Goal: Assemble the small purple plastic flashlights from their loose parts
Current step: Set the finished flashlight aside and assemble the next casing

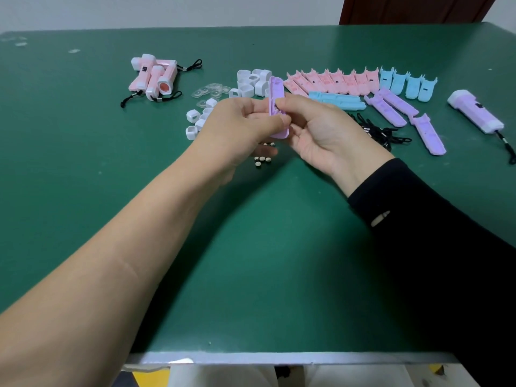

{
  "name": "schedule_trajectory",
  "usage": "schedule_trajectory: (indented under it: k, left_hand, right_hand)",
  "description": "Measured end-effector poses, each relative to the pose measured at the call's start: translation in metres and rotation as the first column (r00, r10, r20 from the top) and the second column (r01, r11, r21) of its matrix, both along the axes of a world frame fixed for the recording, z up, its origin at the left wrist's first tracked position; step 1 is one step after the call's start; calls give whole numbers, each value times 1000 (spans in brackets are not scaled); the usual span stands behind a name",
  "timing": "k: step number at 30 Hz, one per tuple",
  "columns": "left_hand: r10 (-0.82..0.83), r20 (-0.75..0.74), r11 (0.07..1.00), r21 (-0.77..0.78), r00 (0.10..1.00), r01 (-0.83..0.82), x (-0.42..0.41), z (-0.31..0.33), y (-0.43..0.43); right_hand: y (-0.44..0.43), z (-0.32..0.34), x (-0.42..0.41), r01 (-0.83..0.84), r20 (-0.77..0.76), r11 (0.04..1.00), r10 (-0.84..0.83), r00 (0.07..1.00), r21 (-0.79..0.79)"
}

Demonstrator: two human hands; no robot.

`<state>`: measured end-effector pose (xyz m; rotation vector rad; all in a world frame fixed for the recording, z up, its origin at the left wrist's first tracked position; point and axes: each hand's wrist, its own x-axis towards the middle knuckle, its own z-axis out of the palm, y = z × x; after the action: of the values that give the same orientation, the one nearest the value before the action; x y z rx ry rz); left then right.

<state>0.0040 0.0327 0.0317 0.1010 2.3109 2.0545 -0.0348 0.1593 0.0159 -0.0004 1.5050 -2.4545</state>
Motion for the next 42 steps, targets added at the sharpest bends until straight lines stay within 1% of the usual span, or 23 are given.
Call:
schedule_trajectory:
  k: [8, 13, 17, 23, 30, 38, 42]
  left_hand:
    - [-6, 4, 1000, 6, 1000, 6, -1, 0, -1]
    - [-8, 34, 1000, 13, 999, 8, -2, 0, -2]
    - [6, 52, 1000, 8, 999, -6, -3, 0, -2]
    - [13, 55, 1000, -18, 998, -12, -3, -1, -2]
    - [31, 72, 1000, -9, 997, -30, -4, -1, -2]
    - [24, 63, 999, -24, 998, -23, -2, 0, 0]
    - [23, 58, 999, -24, 998, -22, -1, 0, -1]
  right_hand:
    - [-1, 1, 0, 23, -17, 1000, -23, 1000, 7]
    - [4, 0, 0, -77, 1, 995, 77, 997, -67]
    - [5, 1, 1, -94, 32, 990, 98, 995, -106]
    - [5, 2, 1, -99, 50, 992, 103, 993, -78]
    - [5, 4, 3, -100, 52, 993, 103, 993, -69]
    - [-2, 3, 5, -20, 48, 998, 23, 999, -57]
    - [-4, 3, 8, 19, 14, 1000, -19, 1000, -13]
